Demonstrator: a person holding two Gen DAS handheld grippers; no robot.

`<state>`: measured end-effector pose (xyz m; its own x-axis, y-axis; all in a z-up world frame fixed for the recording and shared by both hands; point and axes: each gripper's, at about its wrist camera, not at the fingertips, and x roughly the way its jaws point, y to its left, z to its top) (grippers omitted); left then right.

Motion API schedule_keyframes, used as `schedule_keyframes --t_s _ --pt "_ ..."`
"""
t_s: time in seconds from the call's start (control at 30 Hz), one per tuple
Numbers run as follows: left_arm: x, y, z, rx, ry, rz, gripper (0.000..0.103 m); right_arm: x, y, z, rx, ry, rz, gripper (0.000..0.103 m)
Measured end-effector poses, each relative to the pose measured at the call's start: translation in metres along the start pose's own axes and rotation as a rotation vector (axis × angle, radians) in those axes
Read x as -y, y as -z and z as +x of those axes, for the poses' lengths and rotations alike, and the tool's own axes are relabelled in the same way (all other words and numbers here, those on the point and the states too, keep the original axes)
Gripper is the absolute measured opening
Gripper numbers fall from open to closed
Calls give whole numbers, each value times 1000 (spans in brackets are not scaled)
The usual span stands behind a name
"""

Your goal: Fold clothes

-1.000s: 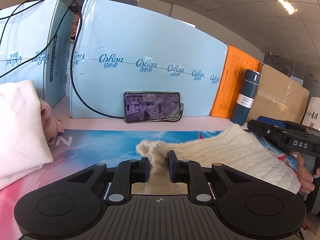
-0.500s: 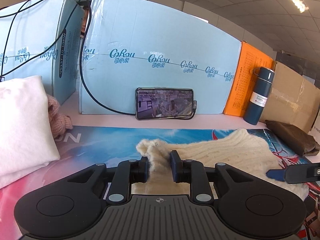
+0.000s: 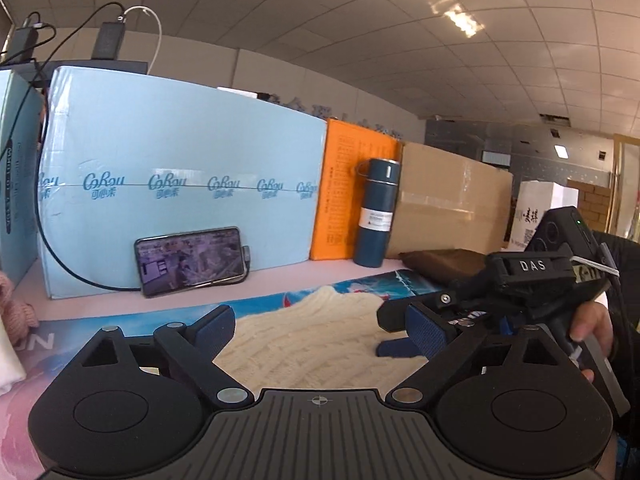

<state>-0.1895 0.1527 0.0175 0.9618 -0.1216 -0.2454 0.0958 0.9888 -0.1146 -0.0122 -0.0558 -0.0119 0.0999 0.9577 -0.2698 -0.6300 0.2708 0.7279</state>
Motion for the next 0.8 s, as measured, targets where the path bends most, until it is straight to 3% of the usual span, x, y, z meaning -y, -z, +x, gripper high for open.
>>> schedule_keyframes --t_s 0.07,0.17,0.33,0.53,0.7,0.8 --pt "7 3 7 -54 16 29 95 0 -1 -5 34 -23 10 86" --pt "16 7 16 -120 -25 77 95 -2 -3 -10 84 6 0 87" --pt "11 10 28 -210 -120 54 101 6 -7 -1 41 48 26 86" --pt "9 14 43 -316 -156 52 103 6 -7 6 13 76 10 86" --pt "2 14 38 -298 -123 8 103 0 -5 -1 54 63 -24 94" --pt "-9 8 23 -192 -100 -67 103 -4 -3 -5 79 55 -44 99"
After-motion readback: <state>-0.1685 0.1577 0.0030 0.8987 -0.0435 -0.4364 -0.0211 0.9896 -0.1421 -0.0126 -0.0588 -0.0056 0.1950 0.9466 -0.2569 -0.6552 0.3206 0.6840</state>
